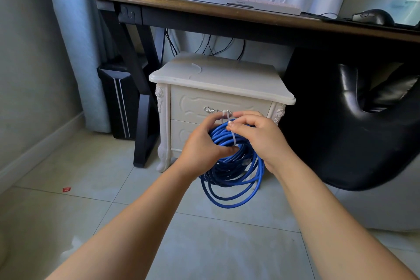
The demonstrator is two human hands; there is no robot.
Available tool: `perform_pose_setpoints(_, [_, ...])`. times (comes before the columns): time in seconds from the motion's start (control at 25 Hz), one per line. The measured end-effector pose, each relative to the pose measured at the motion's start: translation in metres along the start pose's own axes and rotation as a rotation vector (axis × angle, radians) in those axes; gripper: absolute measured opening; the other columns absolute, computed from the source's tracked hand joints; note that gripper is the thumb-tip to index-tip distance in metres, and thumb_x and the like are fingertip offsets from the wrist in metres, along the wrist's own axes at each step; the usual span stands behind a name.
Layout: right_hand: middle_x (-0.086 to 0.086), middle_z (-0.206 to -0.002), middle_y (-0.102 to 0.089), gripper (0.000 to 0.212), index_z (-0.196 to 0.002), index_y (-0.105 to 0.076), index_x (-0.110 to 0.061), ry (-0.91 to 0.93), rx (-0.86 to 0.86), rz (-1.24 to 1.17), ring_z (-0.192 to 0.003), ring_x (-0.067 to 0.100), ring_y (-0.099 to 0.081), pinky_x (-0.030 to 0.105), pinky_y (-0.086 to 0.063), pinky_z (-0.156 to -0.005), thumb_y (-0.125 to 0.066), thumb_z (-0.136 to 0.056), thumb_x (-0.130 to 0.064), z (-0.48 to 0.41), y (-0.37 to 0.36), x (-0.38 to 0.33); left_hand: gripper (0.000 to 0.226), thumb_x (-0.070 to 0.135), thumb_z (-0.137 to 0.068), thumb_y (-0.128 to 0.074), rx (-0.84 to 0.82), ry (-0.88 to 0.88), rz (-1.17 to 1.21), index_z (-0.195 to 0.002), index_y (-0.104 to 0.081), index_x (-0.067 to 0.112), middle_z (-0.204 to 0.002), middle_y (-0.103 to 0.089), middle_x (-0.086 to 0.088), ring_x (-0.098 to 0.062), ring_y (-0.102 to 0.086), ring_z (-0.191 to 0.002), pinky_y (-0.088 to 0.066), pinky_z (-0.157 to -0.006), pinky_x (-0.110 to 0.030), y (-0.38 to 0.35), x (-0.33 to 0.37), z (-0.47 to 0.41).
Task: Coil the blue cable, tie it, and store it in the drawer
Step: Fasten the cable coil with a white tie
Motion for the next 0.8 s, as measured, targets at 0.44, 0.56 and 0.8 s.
perform_pose_setpoints(0.44, [-0.007, -0.111, -0.064, 0.010, -0.074, -0.077, -0.014, -0.062, -0.009, -0.049, -0.097, 0.017, -0.066, 0.038, -0.054, -0.092, -0.071, -0.082, -0.012, 0.0004, 0.0068, 0.0066, 0.072, 0.015, -0.070, -0.086, -0.032, -0.085, -0.102, -0.125, -0.050, 0.043, -0.097, -0.070, 0.012, -0.010, -0.069, -0.090, -0.057, -0.086, -0.042, -0.0076, 0.0010, -0.0030])
perform_pose_setpoints(0.56, [-0.008, -0.111, -0.064, 0.011, -0.073, -0.078, -0.016, -0.067, -0.015, -0.056, -0.097, 0.018, -0.067, 0.039, -0.054, -0.093, -0.071, -0.082, -0.013, 0.0002, 0.0070, 0.0079, 0.072, 0.016, -0.071, -0.086, -0.034, -0.096, -0.117, -0.125, -0.049, 0.046, -0.097, -0.069, 0.013, -0.010, -0.069, -0.089, -0.057, -0.086, -0.042, -0.0079, 0.0017, -0.0029])
perform_pose_setpoints(0.8, [-0.007, -0.111, -0.068, 0.017, -0.070, -0.076, -0.015, -0.116, -0.038, -0.150, -0.091, 0.016, -0.069, 0.032, -0.054, -0.086, -0.066, -0.082, -0.007, -0.0021, 0.0056, 0.0106, 0.080, 0.016, -0.071, -0.085, -0.029, -0.104, -0.132, -0.117, -0.045, 0.068, -0.097, -0.070, 0.011, -0.011, -0.070, -0.090, -0.058, -0.086, -0.042, -0.0073, 0.0044, -0.0037])
Point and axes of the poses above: each hand's wrist, its own z-axis away from the middle knuckle, its own y-axis out of the back of the hand, x = y × z, the point moved 7 cm from there along -z, towards the middle knuckle
